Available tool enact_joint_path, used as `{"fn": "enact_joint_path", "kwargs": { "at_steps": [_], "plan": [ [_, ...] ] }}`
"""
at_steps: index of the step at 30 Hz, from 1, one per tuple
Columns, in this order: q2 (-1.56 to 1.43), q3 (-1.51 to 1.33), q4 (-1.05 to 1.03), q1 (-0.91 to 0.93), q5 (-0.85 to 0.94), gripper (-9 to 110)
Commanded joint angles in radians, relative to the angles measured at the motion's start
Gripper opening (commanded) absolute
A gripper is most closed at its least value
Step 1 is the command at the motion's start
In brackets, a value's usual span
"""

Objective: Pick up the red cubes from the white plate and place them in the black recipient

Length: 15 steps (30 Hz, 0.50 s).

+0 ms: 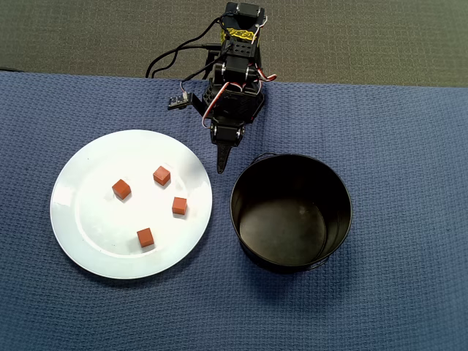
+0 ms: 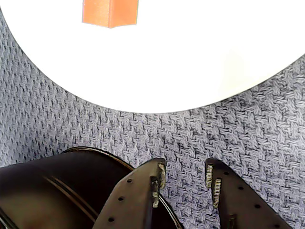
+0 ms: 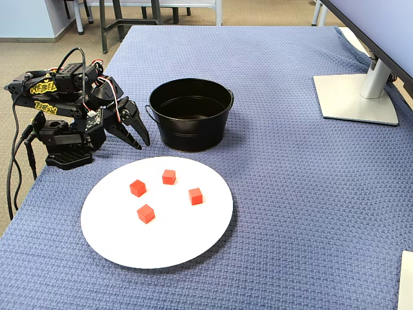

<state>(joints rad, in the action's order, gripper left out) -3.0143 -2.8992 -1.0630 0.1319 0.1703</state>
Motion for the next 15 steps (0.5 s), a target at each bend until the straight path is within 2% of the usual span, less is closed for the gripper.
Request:
{"fn": "enact_joint_path", "kwargs": {
  "at_steps": [1, 15],
  "plan": [
    [0.175, 0.132, 0.031, 0.167, 0.149, 9],
    [0.181, 0.156, 0.043, 0.199, 0.164, 8]
  ]
}}
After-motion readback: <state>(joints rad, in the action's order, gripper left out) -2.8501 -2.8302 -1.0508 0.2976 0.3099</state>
